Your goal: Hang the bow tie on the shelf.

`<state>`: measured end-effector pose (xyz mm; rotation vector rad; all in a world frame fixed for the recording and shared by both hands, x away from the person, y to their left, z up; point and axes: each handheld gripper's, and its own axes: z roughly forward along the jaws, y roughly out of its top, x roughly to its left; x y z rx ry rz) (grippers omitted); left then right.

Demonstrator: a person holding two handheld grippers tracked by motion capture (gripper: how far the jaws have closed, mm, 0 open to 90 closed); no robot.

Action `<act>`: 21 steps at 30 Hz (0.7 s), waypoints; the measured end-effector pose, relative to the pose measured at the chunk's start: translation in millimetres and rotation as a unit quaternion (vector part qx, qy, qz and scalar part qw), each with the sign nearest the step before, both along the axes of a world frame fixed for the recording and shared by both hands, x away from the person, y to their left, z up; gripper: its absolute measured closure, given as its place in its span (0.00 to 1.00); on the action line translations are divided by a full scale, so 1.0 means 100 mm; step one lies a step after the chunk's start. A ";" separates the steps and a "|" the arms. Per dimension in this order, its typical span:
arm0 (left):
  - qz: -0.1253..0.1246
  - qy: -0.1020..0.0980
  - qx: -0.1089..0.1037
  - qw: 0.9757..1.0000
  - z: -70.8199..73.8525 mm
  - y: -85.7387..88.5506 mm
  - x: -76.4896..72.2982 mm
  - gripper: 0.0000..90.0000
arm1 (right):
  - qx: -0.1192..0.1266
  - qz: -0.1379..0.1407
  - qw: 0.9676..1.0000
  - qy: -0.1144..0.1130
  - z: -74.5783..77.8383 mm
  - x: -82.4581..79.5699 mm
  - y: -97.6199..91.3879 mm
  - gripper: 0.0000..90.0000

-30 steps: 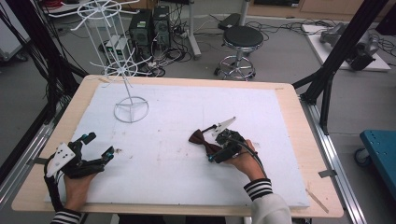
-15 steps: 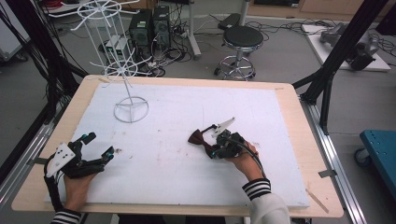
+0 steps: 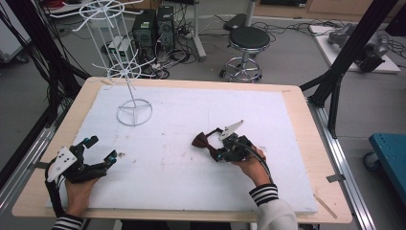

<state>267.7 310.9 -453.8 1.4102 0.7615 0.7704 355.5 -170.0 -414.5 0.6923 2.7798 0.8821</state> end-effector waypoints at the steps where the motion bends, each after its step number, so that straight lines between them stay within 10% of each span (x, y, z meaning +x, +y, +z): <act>1: 0.000 0.000 -0.001 1.000 0.00 0.00 0.00 0.11 | 0.002 0.000 1.000 0.000 0.00 0.00 0.00 0.90; 21: -0.020 0.022 -0.003 1.000 0.08 0.06 0.06 0.11 | 0.098 0.032 0.994 -0.028 0.09 -0.03 0.07 0.90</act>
